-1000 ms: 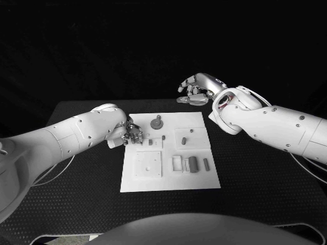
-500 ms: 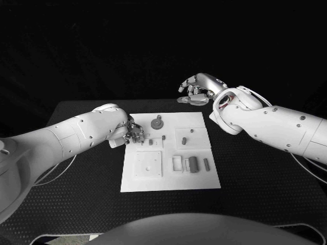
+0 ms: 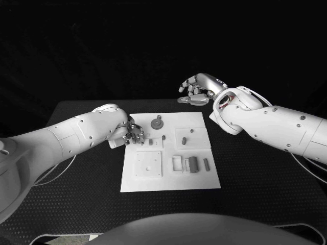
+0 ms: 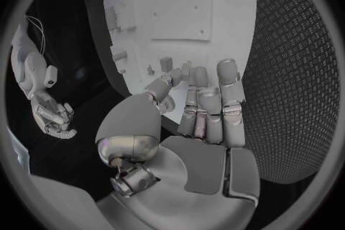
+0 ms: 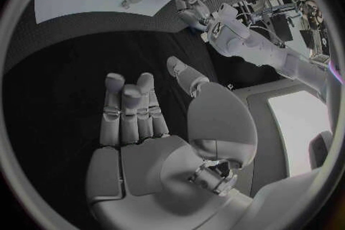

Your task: Assemble the parts on the task board

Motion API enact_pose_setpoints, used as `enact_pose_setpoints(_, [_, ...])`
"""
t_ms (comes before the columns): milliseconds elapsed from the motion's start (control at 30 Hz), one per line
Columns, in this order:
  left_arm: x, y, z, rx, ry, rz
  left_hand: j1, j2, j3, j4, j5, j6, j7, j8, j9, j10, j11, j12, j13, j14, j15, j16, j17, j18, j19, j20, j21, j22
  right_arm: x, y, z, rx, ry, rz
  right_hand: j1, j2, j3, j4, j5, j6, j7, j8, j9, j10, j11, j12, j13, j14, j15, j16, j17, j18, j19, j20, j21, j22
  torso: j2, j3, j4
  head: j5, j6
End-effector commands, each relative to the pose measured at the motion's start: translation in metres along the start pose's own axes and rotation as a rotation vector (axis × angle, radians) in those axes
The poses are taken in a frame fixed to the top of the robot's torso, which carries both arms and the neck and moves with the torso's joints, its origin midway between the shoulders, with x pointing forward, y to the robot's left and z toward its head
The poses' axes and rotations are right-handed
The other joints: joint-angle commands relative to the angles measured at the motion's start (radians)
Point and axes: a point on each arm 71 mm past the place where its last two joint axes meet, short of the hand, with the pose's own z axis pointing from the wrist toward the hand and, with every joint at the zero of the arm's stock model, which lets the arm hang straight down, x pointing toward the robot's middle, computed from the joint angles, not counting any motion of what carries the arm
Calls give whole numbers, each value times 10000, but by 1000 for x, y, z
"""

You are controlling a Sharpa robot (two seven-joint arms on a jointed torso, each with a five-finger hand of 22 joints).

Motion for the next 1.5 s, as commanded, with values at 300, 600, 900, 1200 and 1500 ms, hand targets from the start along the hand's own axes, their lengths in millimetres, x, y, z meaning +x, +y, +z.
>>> enact_pose_setpoints(300, [2, 1, 1, -18, 227, 73, 58, 174, 101, 24, 21, 473, -291, 349, 791, 653, -566, 53, 5, 7, -71, -6, 2, 137, 1, -45, 65, 206, 0, 0, 0, -10, 123, 33, 1, 65, -23, 28, 9, -171, 243, 24, -17, -71, 38, 38, -20, -20, 39, -31, -14, 125, 13, -2, -43, 63, 0, 2, -1, -10, 1])
enact_pose_setpoints(600, [2, 1, 1, -12, 250, 88, 59, 176, 102, 25, 18, 471, -290, 345, 798, 651, -565, 54, 5, 7, -70, -8, 1, 136, -2, -45, 68, 206, 0, 0, 0, -13, 133, 39, 1, 68, -23, 32, 9, -171, 243, 26, -20, -74, 38, 39, -22, -22, 39, -30, -15, 125, 11, -2, -44, 64, 0, 1, -1, -18, 1])
enact_pose_setpoints(900, [2, 1, 1, -9, 232, 79, 59, 176, 102, 26, 14, 468, -288, 341, 804, 646, -563, 55, 5, 7, -68, -10, 0, 135, -4, -45, 71, 206, 0, 0, 0, -11, 132, 45, 0, 69, -25, 36, 9, -171, 243, 28, -23, -76, 38, 41, -25, -23, 39, -30, -16, 125, 10, -1, -45, 65, 0, 6, -6, -8, 1])
enact_pose_setpoints(1200, [2, -1, 1, 21, 193, 70, 59, 180, 102, 29, 5, 463, -286, 336, 810, 642, -562, 55, 5, 6, -67, -12, -2, 134, -7, -46, 73, 206, 0, 0, 0, -17, 128, 51, 0, 69, -26, 38, 9, -171, 243, 30, -25, -77, 38, 43, -27, -24, 40, -30, -16, 125, 8, -1, -46, 66, 2, 9, -11, -15, 1])
enact_pose_setpoints(1500, [2, 0, 2, -34, 152, 134, 59, 183, 102, 31, -5, 461, -284, 332, 816, 640, -561, 57, 5, 7, -66, -15, -3, 134, -8, -47, 75, 205, 0, 0, 0, 11, 138, 89, -5, 76, -28, 46, 9, -172, 243, 32, -28, -78, 39, 45, -30, -24, 40, -29, -16, 125, 9, 0, -46, 67, 3, 12, -7, 8, 1])
